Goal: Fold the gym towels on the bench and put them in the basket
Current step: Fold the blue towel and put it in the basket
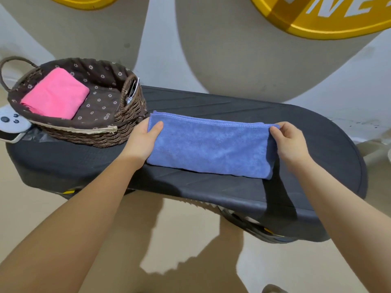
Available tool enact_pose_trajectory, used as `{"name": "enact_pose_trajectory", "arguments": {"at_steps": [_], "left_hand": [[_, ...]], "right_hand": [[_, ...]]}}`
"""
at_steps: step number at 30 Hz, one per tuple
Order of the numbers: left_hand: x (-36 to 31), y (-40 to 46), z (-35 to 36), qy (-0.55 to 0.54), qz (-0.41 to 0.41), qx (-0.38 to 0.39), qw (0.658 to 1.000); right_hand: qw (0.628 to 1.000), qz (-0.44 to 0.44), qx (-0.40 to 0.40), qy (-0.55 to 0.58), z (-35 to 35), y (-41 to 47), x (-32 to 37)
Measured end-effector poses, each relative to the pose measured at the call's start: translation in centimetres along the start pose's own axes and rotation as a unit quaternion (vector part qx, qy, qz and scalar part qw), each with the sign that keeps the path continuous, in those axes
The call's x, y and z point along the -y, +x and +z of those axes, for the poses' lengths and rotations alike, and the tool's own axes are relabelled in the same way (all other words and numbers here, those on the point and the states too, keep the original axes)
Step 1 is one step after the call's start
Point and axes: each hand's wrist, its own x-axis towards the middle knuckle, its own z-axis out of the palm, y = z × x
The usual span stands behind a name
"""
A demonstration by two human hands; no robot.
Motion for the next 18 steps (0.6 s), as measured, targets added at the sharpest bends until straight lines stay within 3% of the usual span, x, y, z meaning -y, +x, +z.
{"name": "enact_pose_trajectory", "arguments": {"at_steps": [7,12,18], "left_hand": [[2.7,5.3,1.8,0.181,-0.099,-0.066,0.976],[3.7,6.2,2.2,0.307,-0.029,-0.093,0.947],[3.6,6.9,2.8,0.378,-0.023,-0.116,0.918]], "right_hand": [[0.991,0.080,0.038,-0.097,2.3,4.5,-0.3],[0.985,0.102,0.017,-0.140,2.8,5.3,-0.7],[0.972,0.083,-0.019,-0.221,3.8,5.3,-0.8]]}}
